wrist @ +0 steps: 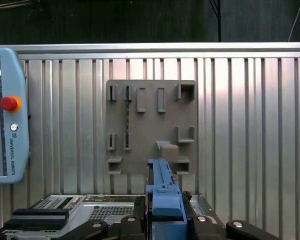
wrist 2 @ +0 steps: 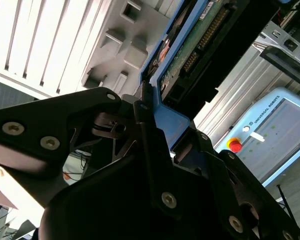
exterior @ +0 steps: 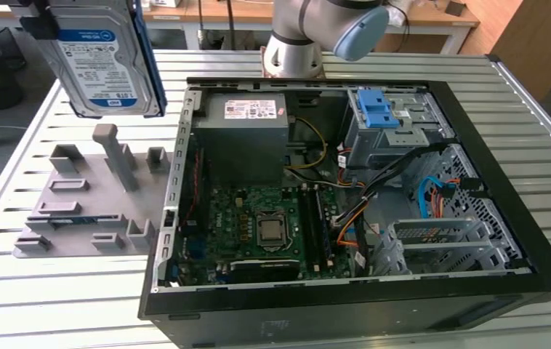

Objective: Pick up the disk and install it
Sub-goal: 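Pick up the disk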

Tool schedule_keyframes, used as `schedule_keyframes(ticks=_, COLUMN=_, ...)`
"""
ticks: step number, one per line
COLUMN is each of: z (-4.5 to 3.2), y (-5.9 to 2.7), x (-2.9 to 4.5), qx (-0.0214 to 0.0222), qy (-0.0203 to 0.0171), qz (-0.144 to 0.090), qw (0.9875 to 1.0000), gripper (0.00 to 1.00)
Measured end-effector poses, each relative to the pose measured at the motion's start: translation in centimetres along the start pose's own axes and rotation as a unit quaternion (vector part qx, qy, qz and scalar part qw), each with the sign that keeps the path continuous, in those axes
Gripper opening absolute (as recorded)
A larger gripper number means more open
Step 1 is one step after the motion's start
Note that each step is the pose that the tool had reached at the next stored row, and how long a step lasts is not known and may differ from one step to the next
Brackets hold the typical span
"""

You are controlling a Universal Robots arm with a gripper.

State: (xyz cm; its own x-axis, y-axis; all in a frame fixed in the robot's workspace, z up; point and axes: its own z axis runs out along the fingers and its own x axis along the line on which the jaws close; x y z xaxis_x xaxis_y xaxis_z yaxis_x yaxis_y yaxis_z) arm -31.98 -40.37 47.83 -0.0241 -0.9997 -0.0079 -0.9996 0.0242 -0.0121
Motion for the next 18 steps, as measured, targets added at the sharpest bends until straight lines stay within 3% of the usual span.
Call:
schedule_keyframes(ticks=9, z=-0.01, y=-0.28, x=1.33, qx=0.0000, qy=0.0000, qz=0.000, qw=1.0000, gripper=0.37)
schedule_keyframes(ticks=18, z=0.00, y=-1.41, x=2.34, qx=-0.0002, qy=0.0000, qz=0.000, qw=1.0000, gripper=0.37)
